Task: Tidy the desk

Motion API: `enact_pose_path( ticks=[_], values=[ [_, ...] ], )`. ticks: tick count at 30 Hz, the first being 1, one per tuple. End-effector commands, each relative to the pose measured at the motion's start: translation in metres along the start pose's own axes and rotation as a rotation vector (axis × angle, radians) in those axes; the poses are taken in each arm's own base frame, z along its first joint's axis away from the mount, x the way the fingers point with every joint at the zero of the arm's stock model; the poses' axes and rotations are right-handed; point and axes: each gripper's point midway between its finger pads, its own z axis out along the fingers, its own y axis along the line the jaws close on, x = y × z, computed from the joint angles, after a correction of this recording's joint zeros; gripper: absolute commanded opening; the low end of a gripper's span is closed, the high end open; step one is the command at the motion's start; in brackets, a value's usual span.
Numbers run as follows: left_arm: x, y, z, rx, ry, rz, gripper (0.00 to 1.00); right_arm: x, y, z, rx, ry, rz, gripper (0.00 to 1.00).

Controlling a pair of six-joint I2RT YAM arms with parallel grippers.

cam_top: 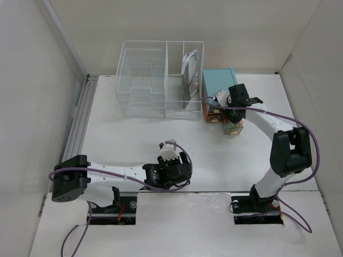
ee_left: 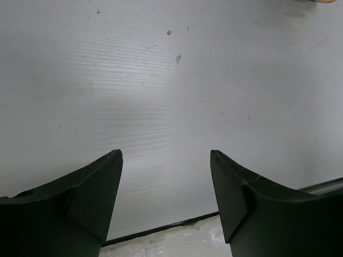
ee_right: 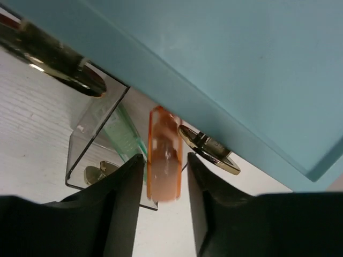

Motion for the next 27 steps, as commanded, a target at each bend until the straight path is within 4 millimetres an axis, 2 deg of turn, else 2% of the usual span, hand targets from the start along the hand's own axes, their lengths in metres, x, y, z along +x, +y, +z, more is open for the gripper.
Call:
enact_pose_path(
  ticks=[1,2,3,7,9,10,11,12,13,14,15,16,17,18,19,20,21,22,23,24,25,26,27],
  values=[
    [-0.006,-0.019,-0.002,0.04,-0.016,-0.008,0.63,-0.031,-0.022,-0.012,0.052,-0.103,0.003,0.45],
    [-0.007,-0.021,-0.002,0.048,-0.018,-0.015,0.63,-0.032,-0.02,-0.011,0.045,-0.108,0.002,0.48],
    [-0.003,-0.022,-0.001,0.05,-0.008,-0.001,0.63,-0.035,-0.024,-0.02,0.059,-0.128,0.005,0.53],
    [-0.008,-0.04,0.01,0.087,-0.008,0.005,0.6,-0.039,-0.027,-0.039,0.059,-0.177,0.023,0.54],
    [-0.017,-0.048,0.026,0.11,-0.027,-0.022,0.53,-0.038,-0.03,-0.048,0.048,-0.205,0.048,0.42],
    [-0.019,-0.059,0.03,0.148,-0.008,-0.031,0.43,-0.034,-0.028,-0.054,0.033,-0.216,0.054,0.16],
    [-0.025,-0.066,0.035,0.175,-0.016,-0.016,0.36,-0.03,-0.025,-0.057,-0.01,-0.23,0.081,0.03],
    [-0.024,-0.069,0.047,0.177,-0.015,-0.011,0.28,-0.027,-0.023,-0.06,-0.037,-0.242,0.091,0.0],
    [-0.04,-0.078,0.057,0.203,-0.044,-0.048,0.21,-0.02,-0.018,-0.057,-0.082,-0.24,0.107,0.0],
    [-0.048,-0.094,0.061,0.241,-0.041,-0.059,0.11,-0.018,-0.004,-0.062,-0.171,-0.264,0.122,0.0],
    [-0.055,-0.1,0.068,0.256,-0.053,-0.05,0.09,-0.008,-0.005,-0.063,-0.204,-0.262,0.16,0.0],
    [-0.064,-0.103,0.084,0.263,-0.072,-0.069,0.08,-0.001,0.002,-0.06,-0.258,-0.256,0.184,0.0],
    [-0.066,-0.113,0.089,0.304,-0.049,-0.072,0.07,0.003,0.006,-0.059,-0.302,-0.256,0.209,0.0],
    [-0.079,-0.129,0.092,0.343,-0.068,-0.089,0.05,0.013,0.016,-0.061,-0.373,-0.26,0.245,0.0],
    [-0.078,-0.131,0.107,0.338,-0.062,-0.092,0.04,0.017,0.019,-0.059,-0.406,-0.253,0.267,0.0],
    [-0.089,-0.135,0.116,0.347,-0.078,-0.093,0.04,0.021,0.022,-0.059,-0.438,-0.252,0.278,0.0],
    [-0.104,-0.159,0.117,0.396,-0.091,-0.098,0.02,0.023,0.03,-0.057,-0.499,-0.255,0.309,0.0],
    [-0.108,-0.17,0.121,0.409,-0.103,-0.091,0.02,0.031,0.04,-0.057,-0.556,-0.224,0.327,0.0],
    [-0.103,-0.167,0.139,0.379,-0.081,-0.08,0.02,0.037,0.044,-0.054,-0.593,-0.212,0.338,0.0],
    [-0.12,-0.184,0.142,0.405,-0.103,-0.078,0.02,0.037,0.052,-0.049,-0.66,-0.21,0.364,0.0],
    [-0.121,-0.189,0.147,0.401,-0.103,-0.066,0.02,0.042,0.054,-0.05,-0.701,-0.196,0.397,0.0],
    [-0.116,-0.185,0.163,0.375,-0.093,-0.06,0.02,0.045,0.058,-0.048,-0.735,-0.189,0.423,0.0],
    [-0.119,-0.187,0.175,0.356,-0.094,-0.044,0.02,0.046,0.062,-0.046,-0.799,-0.193,0.47,0.0]
  ],
)
